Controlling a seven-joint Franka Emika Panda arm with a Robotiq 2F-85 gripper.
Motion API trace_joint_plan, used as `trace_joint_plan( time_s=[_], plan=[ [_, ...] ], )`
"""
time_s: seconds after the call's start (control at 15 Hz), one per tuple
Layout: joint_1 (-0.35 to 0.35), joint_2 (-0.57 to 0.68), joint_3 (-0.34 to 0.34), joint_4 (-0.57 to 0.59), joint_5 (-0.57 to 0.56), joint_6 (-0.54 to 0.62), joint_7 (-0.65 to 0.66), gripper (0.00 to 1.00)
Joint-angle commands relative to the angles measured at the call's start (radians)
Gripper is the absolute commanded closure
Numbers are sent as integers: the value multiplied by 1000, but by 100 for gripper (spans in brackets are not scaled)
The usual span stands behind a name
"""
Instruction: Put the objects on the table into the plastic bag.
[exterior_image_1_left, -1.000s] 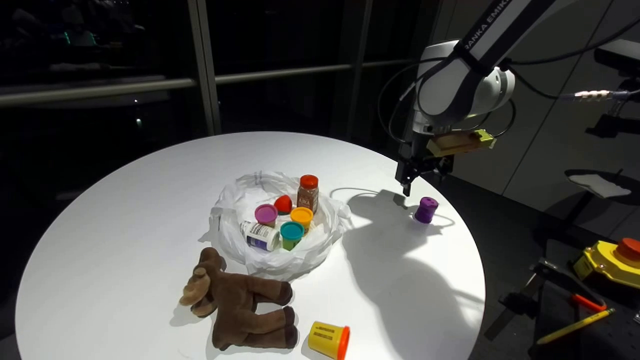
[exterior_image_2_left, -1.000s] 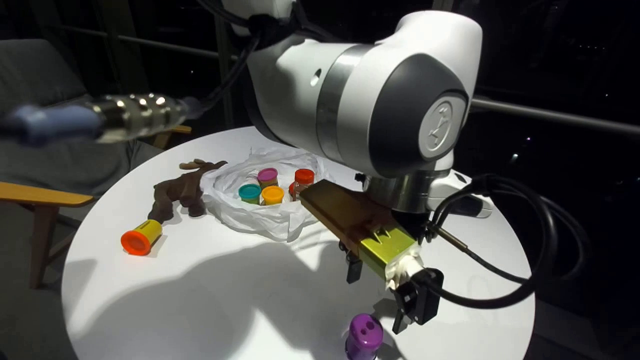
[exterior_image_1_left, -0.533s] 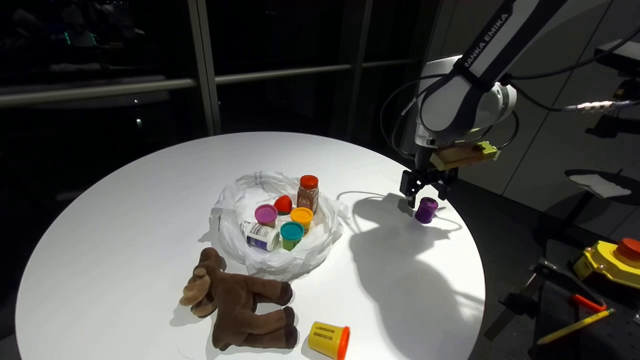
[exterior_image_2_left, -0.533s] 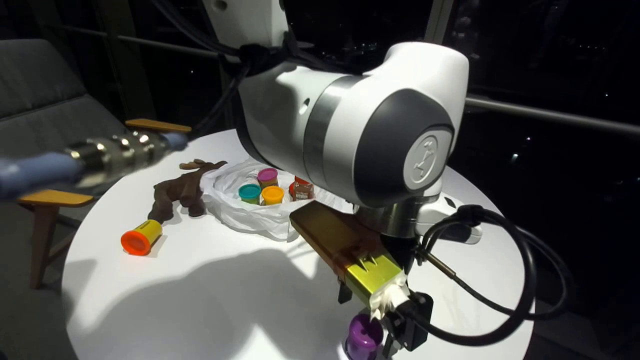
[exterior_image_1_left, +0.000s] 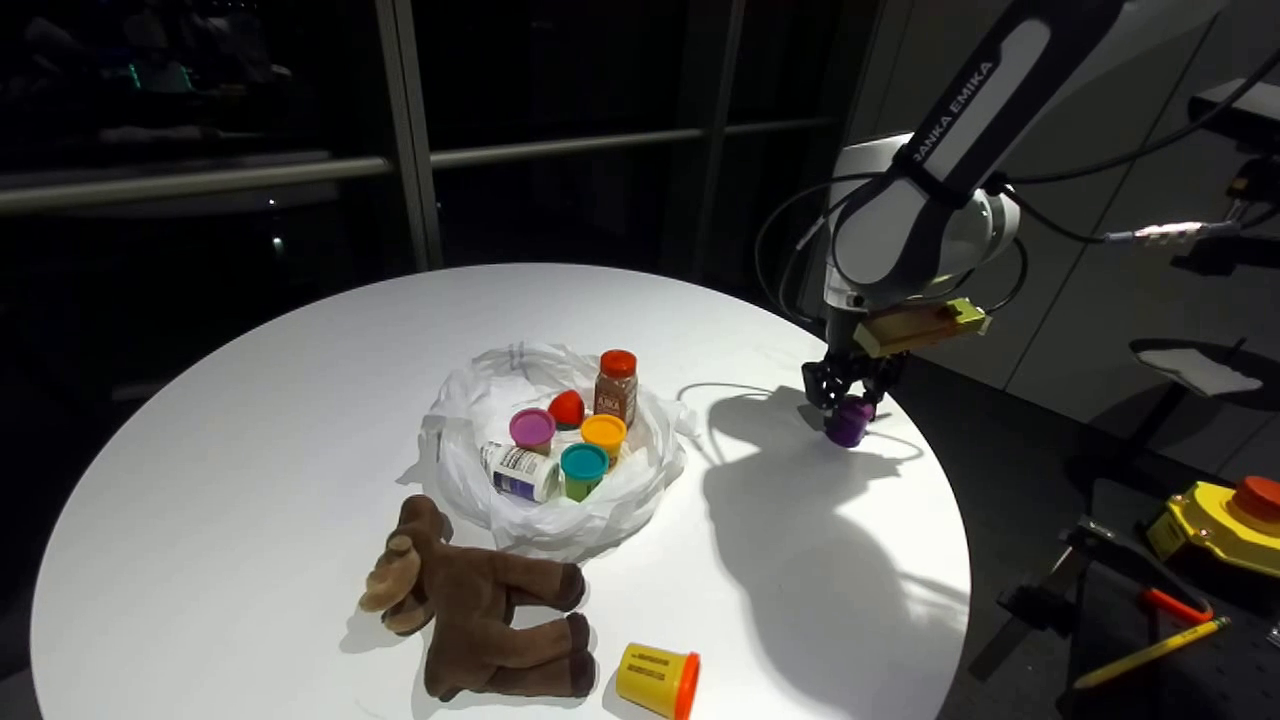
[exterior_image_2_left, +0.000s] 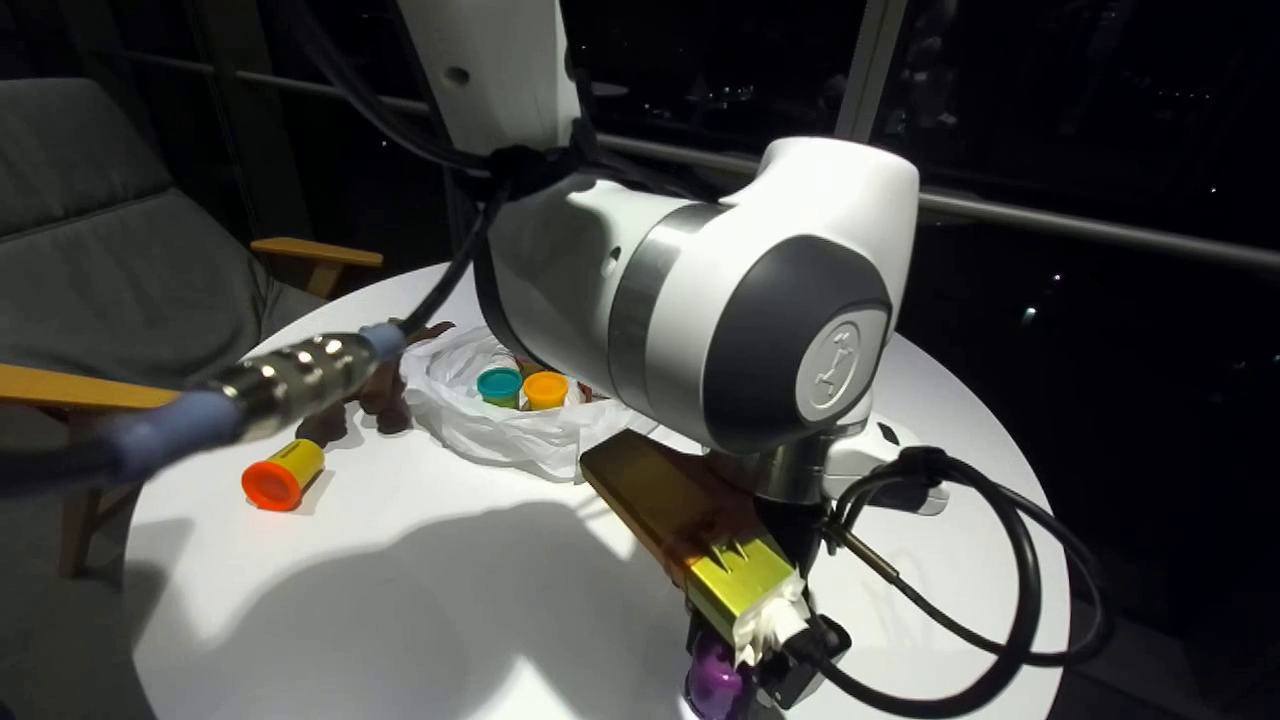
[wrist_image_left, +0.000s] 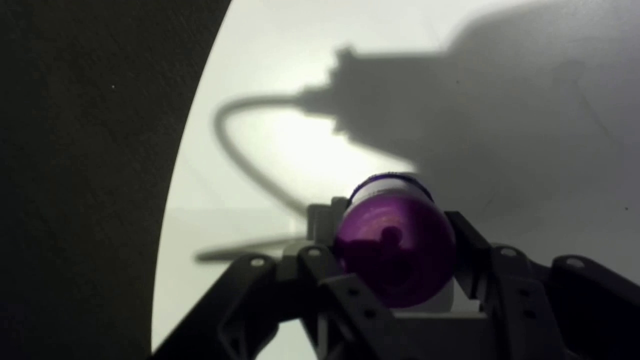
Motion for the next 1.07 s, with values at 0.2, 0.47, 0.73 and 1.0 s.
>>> trace_joint_plan(
  time_s=[0.2,0.47,0.73,1.0],
  plan=[
    [77,-87,-73,-47,-8,-27,120,76],
    [190,-213,-104,-60,-74,-93,213,76],
    [266,-248,-14,68,-101,-243,281,76],
    [303,-140,116,275,-58,-361,292,76]
  ],
)
